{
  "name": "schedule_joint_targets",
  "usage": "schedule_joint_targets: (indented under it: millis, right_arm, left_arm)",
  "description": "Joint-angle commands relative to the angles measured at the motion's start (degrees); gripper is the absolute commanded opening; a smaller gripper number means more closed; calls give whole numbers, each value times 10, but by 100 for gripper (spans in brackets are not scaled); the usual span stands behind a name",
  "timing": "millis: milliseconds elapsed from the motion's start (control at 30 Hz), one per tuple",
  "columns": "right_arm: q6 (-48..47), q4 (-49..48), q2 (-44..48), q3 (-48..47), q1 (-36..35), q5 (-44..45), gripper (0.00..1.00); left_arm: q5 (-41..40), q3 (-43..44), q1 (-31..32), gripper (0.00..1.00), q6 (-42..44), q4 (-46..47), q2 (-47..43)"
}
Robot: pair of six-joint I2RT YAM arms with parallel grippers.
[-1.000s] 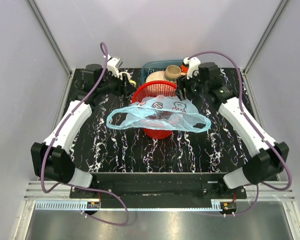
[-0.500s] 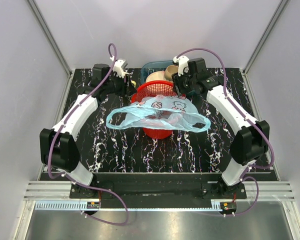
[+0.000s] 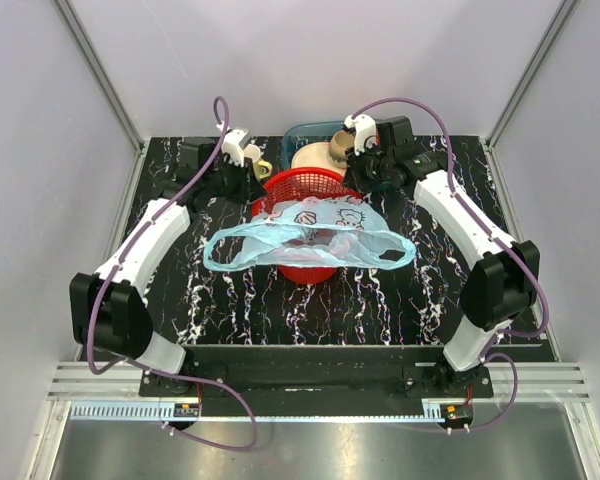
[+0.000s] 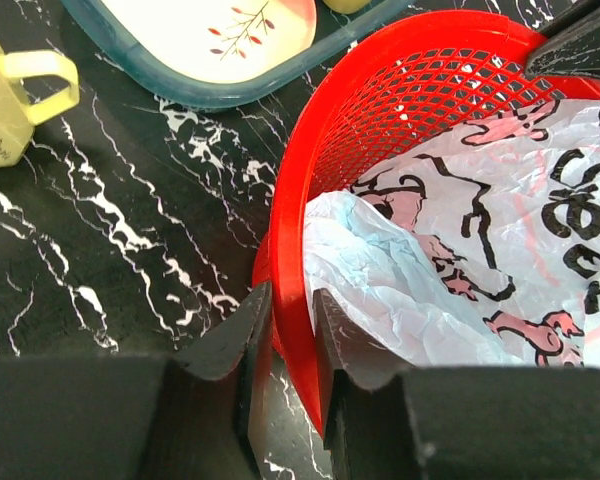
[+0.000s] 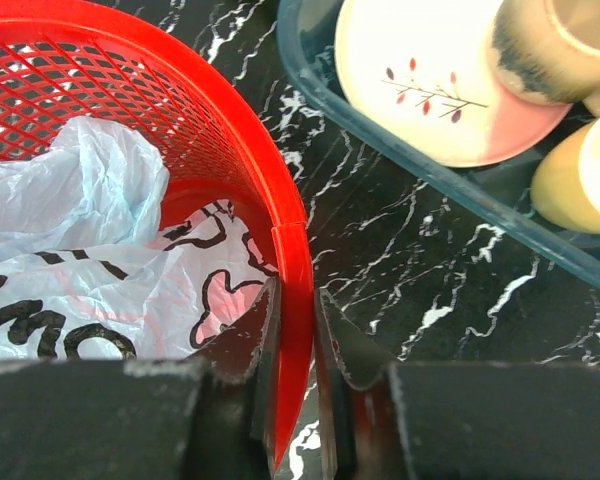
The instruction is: Put the trash bags into the trash bin
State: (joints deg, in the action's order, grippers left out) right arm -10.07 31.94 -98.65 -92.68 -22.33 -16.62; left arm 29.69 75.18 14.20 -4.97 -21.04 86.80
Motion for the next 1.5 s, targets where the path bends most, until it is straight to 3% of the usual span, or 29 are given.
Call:
schedule_joint_targets:
  millis: [0, 367, 767, 800, 933, 1133, 1233, 1367, 1400, 1467]
  right_arm:
    - [32, 24, 28, 3, 2, -65, 15]
    - [73, 55, 72, 27, -21, -136, 15]
    - [46, 94, 15, -34, -22, -137, 17]
    - [45, 100, 15, -36, -22, -139, 21]
    - [43, 104, 26, -57, -21, -124, 44]
    - [8, 138, 46, -141, -17, -83, 67]
    - [-27, 172, 76, -152, -16, -96, 70]
    - [-138, 224, 169, -110, -17, -190, 69]
    - [-157, 237, 187, -79, -18, -202, 68]
    - [-215, 246, 238, -44, -30, -198, 67]
  left_arm:
    - [10, -25, 1, 21, 14, -12, -63]
    - [24, -59, 0, 20, 22, -74, -151]
    - [4, -37, -29, 16, 8, -153, -112]
    - [8, -38, -29, 18, 8, -154, -116]
    - [39, -28, -57, 44, -2, -143, -123]
    - [59, 69, -86, 63, 61, -142, -133]
    - [113, 82, -86, 70, 124, -156, -155]
    - [238, 43, -81, 71, 248, -194, -211]
    - [252, 34, -80, 70, 311, -220, -236]
    - [258, 4, -76, 67, 358, -239, -256]
